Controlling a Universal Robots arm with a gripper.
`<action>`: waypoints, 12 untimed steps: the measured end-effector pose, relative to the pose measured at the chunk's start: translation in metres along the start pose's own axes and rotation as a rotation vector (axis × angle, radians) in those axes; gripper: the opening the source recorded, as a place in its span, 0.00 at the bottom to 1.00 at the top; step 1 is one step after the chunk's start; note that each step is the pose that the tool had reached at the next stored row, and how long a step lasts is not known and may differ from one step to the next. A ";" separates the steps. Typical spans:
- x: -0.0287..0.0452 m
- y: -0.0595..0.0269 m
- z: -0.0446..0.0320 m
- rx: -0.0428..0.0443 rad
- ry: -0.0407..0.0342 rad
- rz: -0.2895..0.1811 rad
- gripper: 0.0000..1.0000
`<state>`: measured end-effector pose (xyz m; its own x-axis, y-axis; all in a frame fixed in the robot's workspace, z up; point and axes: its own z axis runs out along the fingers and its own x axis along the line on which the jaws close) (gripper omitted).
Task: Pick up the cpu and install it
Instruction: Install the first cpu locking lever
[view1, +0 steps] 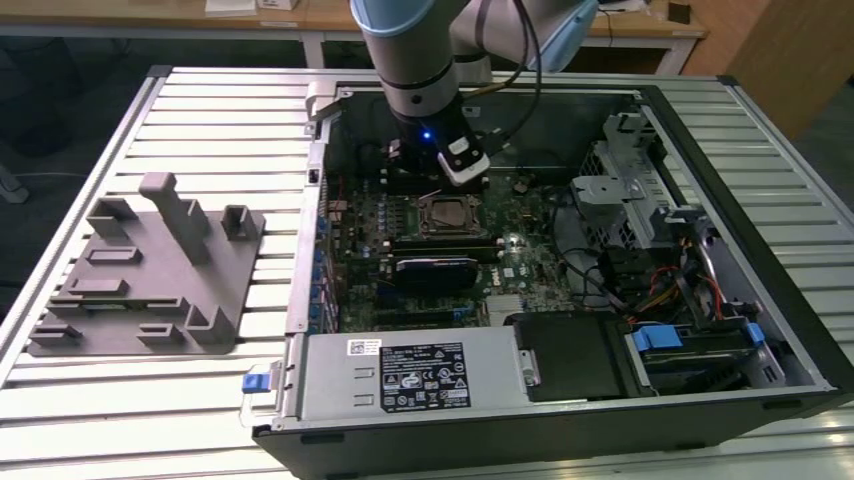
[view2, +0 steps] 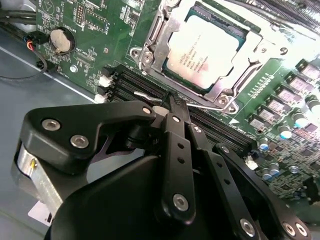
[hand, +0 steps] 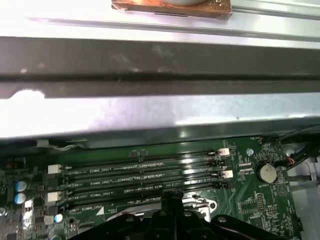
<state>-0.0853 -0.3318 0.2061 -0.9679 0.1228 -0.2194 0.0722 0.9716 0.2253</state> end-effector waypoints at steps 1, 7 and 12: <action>0.0001 -0.0001 0.0005 0.0019 -0.0020 0.008 0.11; 0.0008 0.0007 0.0028 0.0144 -0.0144 0.061 0.11; 0.0017 0.0033 0.0050 0.0215 -0.0218 0.092 0.11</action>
<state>-0.0855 -0.3273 0.2016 -0.9514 0.2162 -0.2193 0.1663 0.9600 0.2251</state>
